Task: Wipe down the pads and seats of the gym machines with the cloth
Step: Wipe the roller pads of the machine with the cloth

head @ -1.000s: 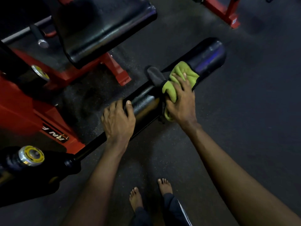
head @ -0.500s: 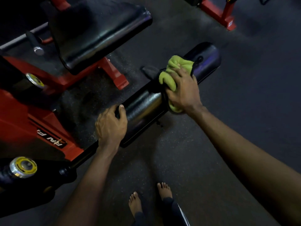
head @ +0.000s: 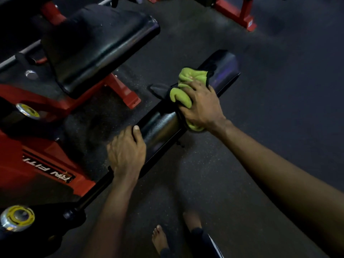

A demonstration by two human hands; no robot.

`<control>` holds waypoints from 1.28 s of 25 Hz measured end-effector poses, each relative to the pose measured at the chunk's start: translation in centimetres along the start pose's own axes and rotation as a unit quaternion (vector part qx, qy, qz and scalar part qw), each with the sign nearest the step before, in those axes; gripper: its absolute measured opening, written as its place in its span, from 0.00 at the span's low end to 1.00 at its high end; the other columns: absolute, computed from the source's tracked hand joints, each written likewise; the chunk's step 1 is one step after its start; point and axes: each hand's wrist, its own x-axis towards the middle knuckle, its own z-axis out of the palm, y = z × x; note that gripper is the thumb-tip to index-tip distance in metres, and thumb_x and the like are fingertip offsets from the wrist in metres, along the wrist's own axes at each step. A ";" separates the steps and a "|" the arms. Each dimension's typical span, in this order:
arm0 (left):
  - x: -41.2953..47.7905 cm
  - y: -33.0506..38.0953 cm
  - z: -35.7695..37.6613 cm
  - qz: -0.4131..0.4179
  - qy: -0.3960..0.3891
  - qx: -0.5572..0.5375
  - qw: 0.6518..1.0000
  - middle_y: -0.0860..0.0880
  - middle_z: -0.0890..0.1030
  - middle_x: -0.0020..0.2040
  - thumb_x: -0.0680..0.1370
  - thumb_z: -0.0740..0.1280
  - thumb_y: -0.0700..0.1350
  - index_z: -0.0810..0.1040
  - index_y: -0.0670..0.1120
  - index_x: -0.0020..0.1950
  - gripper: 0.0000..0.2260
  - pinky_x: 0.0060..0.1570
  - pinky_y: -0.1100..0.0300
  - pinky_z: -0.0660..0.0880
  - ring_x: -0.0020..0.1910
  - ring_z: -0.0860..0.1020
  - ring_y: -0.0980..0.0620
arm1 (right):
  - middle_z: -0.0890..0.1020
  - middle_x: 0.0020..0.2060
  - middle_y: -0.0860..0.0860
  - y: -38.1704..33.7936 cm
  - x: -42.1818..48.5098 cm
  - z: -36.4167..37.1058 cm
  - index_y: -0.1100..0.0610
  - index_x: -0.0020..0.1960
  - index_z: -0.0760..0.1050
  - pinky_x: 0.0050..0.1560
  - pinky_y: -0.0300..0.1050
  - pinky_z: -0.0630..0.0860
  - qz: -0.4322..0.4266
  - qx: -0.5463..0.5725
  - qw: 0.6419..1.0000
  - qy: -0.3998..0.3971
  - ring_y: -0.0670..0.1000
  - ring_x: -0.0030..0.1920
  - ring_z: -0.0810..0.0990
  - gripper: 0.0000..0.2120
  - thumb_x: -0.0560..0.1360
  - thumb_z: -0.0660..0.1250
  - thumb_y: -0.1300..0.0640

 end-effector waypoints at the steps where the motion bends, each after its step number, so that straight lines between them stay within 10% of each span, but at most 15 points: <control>1: 0.0 0.0 0.0 0.001 -0.003 -0.007 1.000 0.41 0.82 0.58 0.85 0.53 0.51 0.78 0.43 0.64 0.19 0.57 0.46 0.70 0.56 0.79 0.39 | 0.78 0.67 0.49 1.0 0.6 -0.1 0.51 0.67 0.77 0.66 0.56 0.70 0.033 0.001 0.999 0.014 0.54 0.72 0.72 0.28 0.72 0.62 0.40; 6: 0.8 -0.1 0.0 -0.013 -0.019 -0.003 1.000 0.40 0.83 0.55 0.84 0.54 0.51 0.80 0.43 0.61 0.19 0.53 0.47 0.71 0.53 0.80 0.38 | 0.78 0.65 0.49 2.8 2.7 0.1 0.50 0.64 0.80 0.67 0.58 0.71 0.178 0.020 0.982 0.056 0.53 0.72 0.71 0.27 0.70 0.63 0.39; 12: 3.0 -0.8 -0.3 -0.080 -0.112 -0.018 0.990 0.38 0.82 0.58 0.84 0.50 0.54 0.79 0.45 0.61 0.22 0.50 0.49 0.68 0.56 0.78 0.36 | 0.79 0.65 0.50 0.7 1.1 -0.6 0.51 0.67 0.78 0.68 0.58 0.70 0.026 0.002 1.000 -0.005 0.54 0.71 0.72 0.27 0.71 0.63 0.41; 18: 1.5 0.7 0.7 0.036 -0.034 -0.007 0.999 0.42 0.80 0.63 0.86 0.50 0.53 0.75 0.43 0.69 0.22 0.58 0.45 0.72 0.59 0.79 0.40 | 0.77 0.67 0.50 6.0 3.6 -0.6 0.51 0.66 0.78 0.66 0.58 0.72 0.211 0.050 0.973 0.079 0.55 0.72 0.71 0.28 0.70 0.63 0.41; 25: 1.7 1.0 0.8 0.019 -0.057 0.009 0.998 0.45 0.81 0.63 0.85 0.49 0.58 0.74 0.47 0.71 0.24 0.59 0.47 0.72 0.59 0.79 0.44 | 0.79 0.66 0.50 4.2 2.0 -1.1 0.52 0.66 0.78 0.66 0.58 0.70 0.062 0.021 0.998 0.015 0.54 0.72 0.71 0.27 0.70 0.63 0.42; 32: 2.2 1.2 0.0 0.005 -0.077 -0.007 0.997 0.43 0.81 0.60 0.85 0.50 0.57 0.76 0.48 0.68 0.22 0.56 0.48 0.72 0.58 0.79 0.41 | 0.78 0.61 0.49 7.9 6.8 -2.0 0.49 0.59 0.81 0.64 0.58 0.72 0.215 0.024 0.975 0.046 0.56 0.64 0.76 0.23 0.69 0.62 0.40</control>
